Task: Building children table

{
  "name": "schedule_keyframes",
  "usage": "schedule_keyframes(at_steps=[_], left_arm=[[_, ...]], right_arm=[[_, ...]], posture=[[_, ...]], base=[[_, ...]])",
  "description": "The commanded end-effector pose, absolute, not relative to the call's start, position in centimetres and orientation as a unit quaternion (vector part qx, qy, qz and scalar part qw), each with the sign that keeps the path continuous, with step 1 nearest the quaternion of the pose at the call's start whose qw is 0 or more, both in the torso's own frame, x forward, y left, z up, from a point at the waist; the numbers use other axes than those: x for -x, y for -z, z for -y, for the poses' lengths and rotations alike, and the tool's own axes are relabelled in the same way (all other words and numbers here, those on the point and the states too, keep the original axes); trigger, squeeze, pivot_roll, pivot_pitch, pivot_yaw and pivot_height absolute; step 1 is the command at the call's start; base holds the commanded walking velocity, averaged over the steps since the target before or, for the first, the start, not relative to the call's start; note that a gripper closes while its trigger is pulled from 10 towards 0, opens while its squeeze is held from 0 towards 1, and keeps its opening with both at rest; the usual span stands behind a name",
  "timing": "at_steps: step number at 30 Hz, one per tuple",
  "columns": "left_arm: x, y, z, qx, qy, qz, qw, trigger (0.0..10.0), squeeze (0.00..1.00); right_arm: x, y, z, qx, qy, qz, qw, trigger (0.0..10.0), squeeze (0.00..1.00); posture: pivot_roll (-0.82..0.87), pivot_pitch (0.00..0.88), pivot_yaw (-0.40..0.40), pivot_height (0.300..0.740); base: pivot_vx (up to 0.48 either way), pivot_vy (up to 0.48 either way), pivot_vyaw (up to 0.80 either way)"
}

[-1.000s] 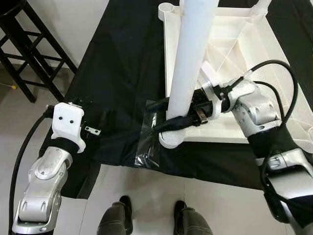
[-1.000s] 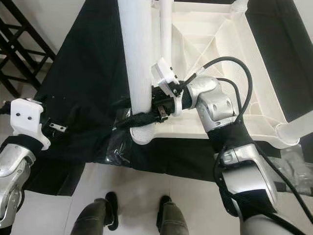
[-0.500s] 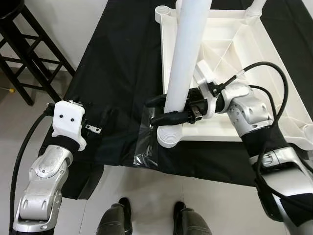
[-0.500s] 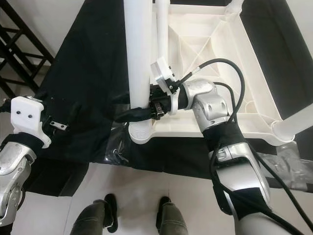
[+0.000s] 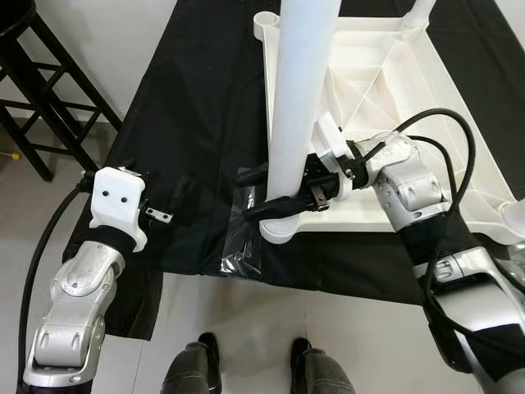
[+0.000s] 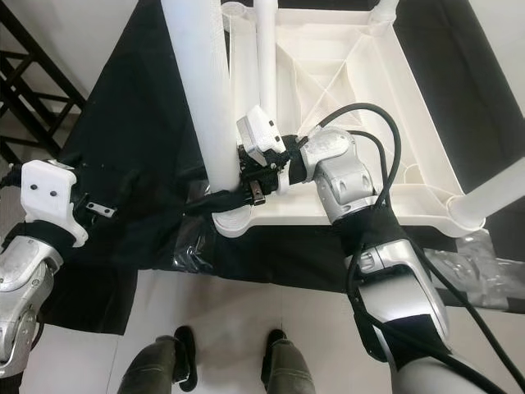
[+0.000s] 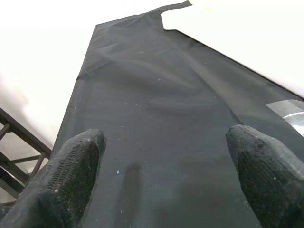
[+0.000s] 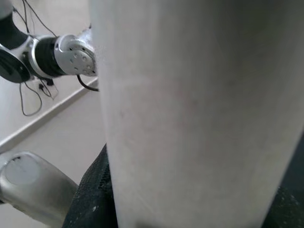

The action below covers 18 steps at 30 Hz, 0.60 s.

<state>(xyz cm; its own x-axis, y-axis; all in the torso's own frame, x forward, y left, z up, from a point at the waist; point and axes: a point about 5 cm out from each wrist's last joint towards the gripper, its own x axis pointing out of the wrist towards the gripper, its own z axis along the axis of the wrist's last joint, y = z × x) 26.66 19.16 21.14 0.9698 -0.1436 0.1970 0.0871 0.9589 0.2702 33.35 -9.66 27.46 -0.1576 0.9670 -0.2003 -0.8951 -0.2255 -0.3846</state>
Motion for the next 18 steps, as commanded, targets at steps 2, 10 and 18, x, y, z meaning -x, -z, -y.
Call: schedule_keyframes(at_steps=[2, 10, 18], left_arm=[[-26.8, -20.5, -19.2, -0.142, 0.065, 0.092, 0.984, 10.0, 0.00], [-27.1, -20.8, -19.1, -0.142, 0.066, 0.096, 0.983, 10.0, 0.00], [-27.1, -20.8, -18.9, -0.142, 0.067, 0.097, 0.983, 10.0, 0.00]], right_arm=[[-33.6, -25.2, 10.0, 0.194, -0.751, 0.037, 0.630, 10.0, 0.00], [-33.8, -24.4, 10.8, 0.114, -0.767, 0.006, 0.631, 10.0, 0.00], [-34.6, -23.9, 11.0, 0.088, -0.767, -0.025, 0.635, 10.0, 0.00]], posture=[[0.09, 0.321, -0.007, 0.740], [0.10, 0.328, -0.006, 0.740], [0.10, 0.335, -0.016, 0.740]], base=[[0.000, 0.000, 0.00], [0.000, 0.000, 0.00], [0.000, 0.000, 0.00]])
